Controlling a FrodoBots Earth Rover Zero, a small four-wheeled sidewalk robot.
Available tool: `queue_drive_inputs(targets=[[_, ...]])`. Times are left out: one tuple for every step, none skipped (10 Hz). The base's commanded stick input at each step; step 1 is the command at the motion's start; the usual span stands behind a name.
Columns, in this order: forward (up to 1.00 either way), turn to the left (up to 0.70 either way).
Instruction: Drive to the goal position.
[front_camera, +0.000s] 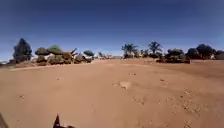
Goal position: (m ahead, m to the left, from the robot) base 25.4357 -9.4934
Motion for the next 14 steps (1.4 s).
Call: queue_drive_inputs(targets=[[0.70, 0.00], [0.70, 0.00], [0.70, 0.00], [0.70, 0.00], [0.70, 0.00], [0.70, 0.00], [0.70, 0.00], [0.70, 0.00], [0.70, 0.00], [0.70, 0.00], [0.70, 0.00], [0.70, 0.00], [0.70, 0.00], [0.70, 0.00]])
